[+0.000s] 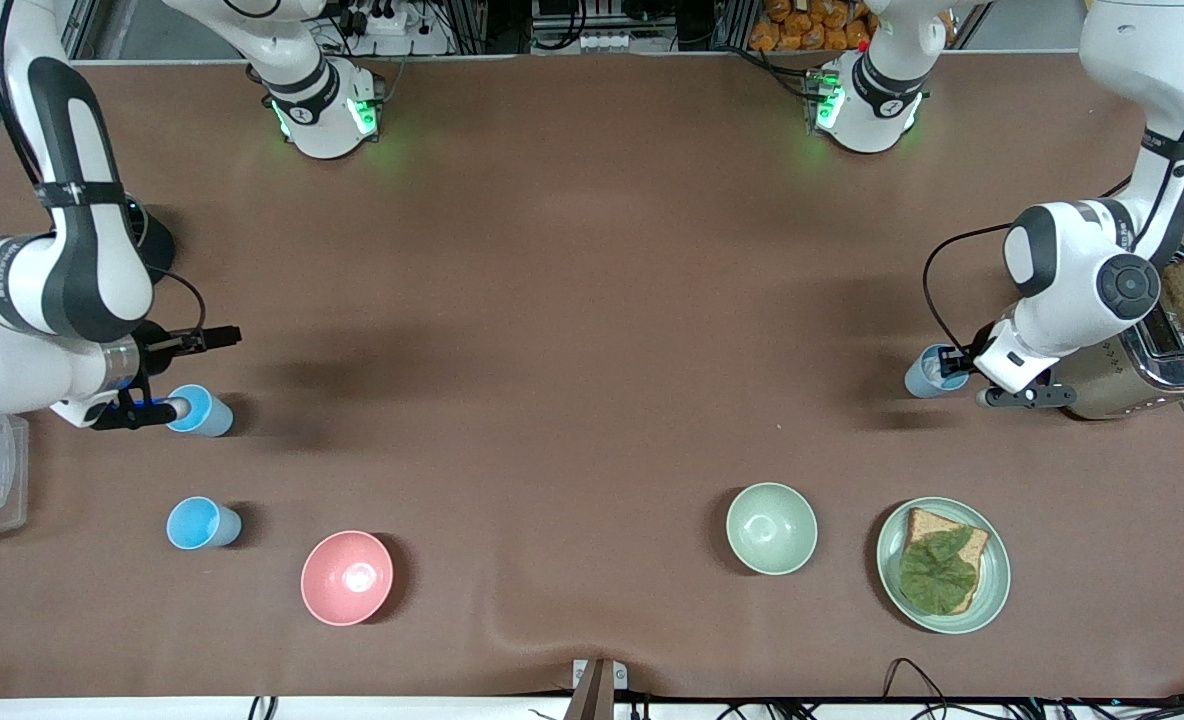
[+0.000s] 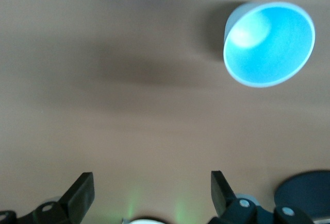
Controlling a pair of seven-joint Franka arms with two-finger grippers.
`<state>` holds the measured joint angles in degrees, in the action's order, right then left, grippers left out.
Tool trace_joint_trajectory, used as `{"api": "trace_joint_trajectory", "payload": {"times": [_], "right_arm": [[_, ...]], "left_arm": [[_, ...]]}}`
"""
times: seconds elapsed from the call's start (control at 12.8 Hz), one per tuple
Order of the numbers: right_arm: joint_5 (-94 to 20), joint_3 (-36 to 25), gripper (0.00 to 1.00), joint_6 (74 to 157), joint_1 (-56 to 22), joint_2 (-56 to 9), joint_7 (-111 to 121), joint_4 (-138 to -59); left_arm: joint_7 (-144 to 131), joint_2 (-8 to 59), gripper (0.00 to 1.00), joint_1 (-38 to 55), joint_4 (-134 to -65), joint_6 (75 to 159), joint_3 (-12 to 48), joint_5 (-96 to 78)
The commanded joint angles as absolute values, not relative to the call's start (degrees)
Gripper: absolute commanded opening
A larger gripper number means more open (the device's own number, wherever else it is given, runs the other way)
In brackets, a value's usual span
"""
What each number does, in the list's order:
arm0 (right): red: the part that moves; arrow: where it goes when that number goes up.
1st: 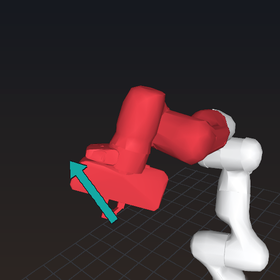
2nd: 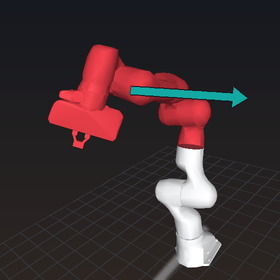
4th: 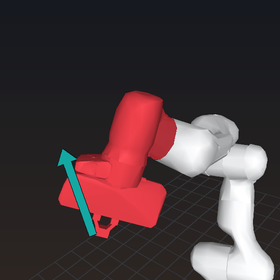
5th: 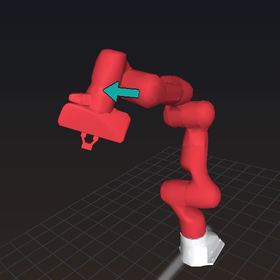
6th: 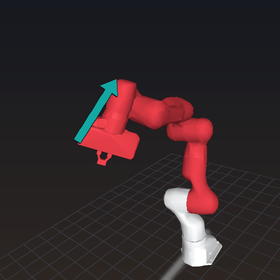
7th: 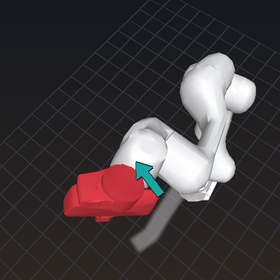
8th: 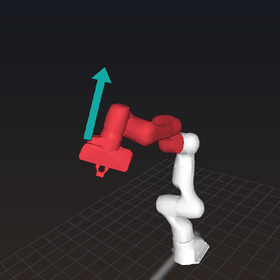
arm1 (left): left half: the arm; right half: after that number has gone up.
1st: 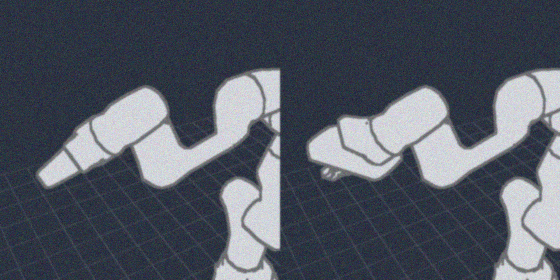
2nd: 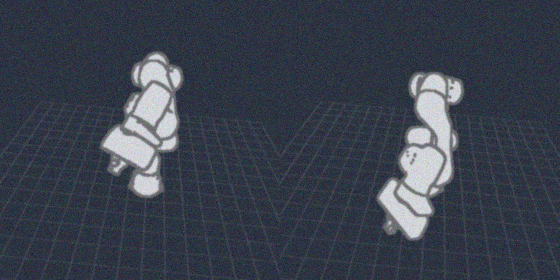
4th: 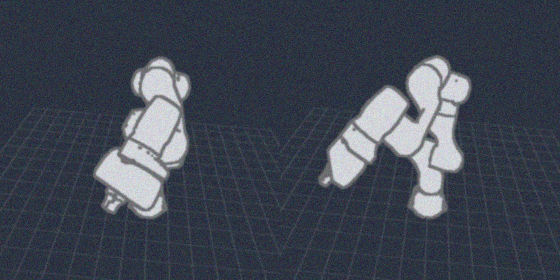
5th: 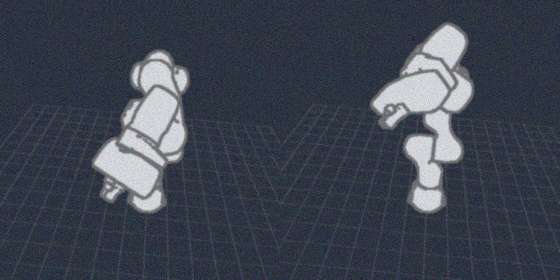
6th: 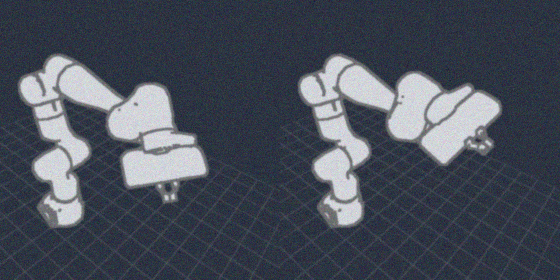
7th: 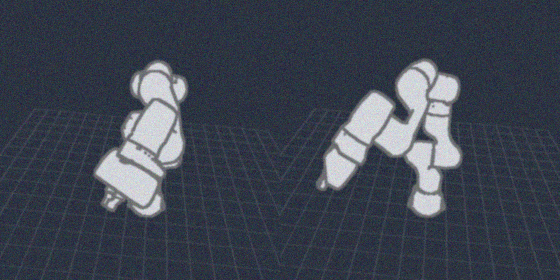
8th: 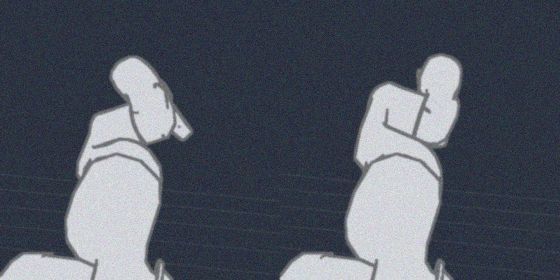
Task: Stack blue cups with both arms
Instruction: 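Grasp a blue cup with the right gripper while the left gripper grasps another, then carry the blue cup with the left gripper to the table middle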
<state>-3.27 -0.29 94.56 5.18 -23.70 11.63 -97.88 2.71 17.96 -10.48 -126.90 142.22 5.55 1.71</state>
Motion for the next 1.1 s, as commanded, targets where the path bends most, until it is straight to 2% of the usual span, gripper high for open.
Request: {"api": "trace_joint_trajectory", "payload": {"times": [0.0, 0.23, 0.39, 0.55, 0.63, 1.02], "right_arm": [[-2.8, 0.1, 1.0, 98.8, 4.9, -26.2, 12.5, -96.9], [1.4, 0.1, 1.0, 103.3, 3.1, -26.5, 17.6, -96.9], [1.8, 0.1, 1.0, 103.7, 3.1, -26.4, 20.6, -97.3], [2.2, 0.1, 1.0, 109.4, 2.6, -24.5, 21.8, -102.1], [3.5, 0.1, 1.0, 112.3, 2.0, -23.7, 21.8, -104.2], [6.4, 0.2, 1.0, 119.3, 0.7, -23.4, 21.9, -107.7]], "left_arm": [[3.8, 16.9, 0.0, -10.4, -126.7, 142.8, 6.2, 0.1], [0.4, 14.8, 0.0, -10.3, -124.2, 141.0, 12.2, 0.0], [-8.1, 14.5, 0.0, -10.2, -119.4, 135.2, 19.6, 0.0], [-23.1, 15.9, 0.0, -8.5, -113.8, 130.6, 28.2, 0.0], [-31.4, 17.5, 0.0, -5.4, -112.0, 130.5, 30.5, 0.3], [-54.0, 30.5, 0.0, 14.6, -98.4, 130.5, 30.2, 2.0]]}}
